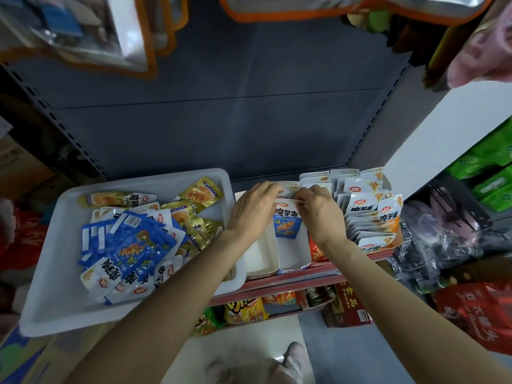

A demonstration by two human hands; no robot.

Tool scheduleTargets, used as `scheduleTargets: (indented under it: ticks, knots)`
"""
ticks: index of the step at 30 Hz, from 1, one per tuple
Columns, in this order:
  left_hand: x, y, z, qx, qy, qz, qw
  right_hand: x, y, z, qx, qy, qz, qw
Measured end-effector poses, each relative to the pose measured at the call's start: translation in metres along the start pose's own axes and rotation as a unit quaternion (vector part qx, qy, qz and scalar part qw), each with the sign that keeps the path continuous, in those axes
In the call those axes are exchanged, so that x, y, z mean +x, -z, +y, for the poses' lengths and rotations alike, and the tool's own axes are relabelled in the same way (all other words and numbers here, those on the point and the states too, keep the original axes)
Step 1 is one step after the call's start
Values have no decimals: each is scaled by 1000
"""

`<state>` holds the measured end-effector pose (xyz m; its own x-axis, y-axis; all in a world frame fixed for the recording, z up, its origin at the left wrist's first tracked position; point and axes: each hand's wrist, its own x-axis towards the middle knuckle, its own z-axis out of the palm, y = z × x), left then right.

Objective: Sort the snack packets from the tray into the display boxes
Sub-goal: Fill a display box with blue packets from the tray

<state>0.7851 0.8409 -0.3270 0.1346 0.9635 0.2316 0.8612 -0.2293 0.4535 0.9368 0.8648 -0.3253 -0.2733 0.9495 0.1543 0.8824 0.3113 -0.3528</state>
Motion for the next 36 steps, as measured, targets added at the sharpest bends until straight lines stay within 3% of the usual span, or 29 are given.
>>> scheduleTargets:
  ticks: [6, 8, 11, 14, 17, 22, 29, 36]
  knots:
    - [-31, 25, -37, -8, 97, 57, 994, -11, -5, -44, 5, 107, 88, 990]
    - [-43, 32, -56, 25, 134, 26, 990, -13, -14, -69, 62, 121, 14, 991]
    - [-60, 37, -86, 93, 218, -66, 969, -13, -33, -102, 114, 73, -140, 981]
    - [-73, 36, -110, 152, 267, -142, 941, -13, -46, -118, 137, 41, -186, 972]
    - [-80, 29, -128, 196, 238, -200, 930, -15, -51, -117, 120, 43, -194, 973]
    - [-70, 31, -132, 279, 204, -228, 910, -19, -50, -115, 127, 35, -182, 974]
    - [-70, 32, -126, 373, 254, -207, 868, -25, -58, -110, 177, -39, -178, 967]
    - [-73, 27, -108, 383, 158, -193, 890, -17, -64, -101, 192, -79, -204, 957]
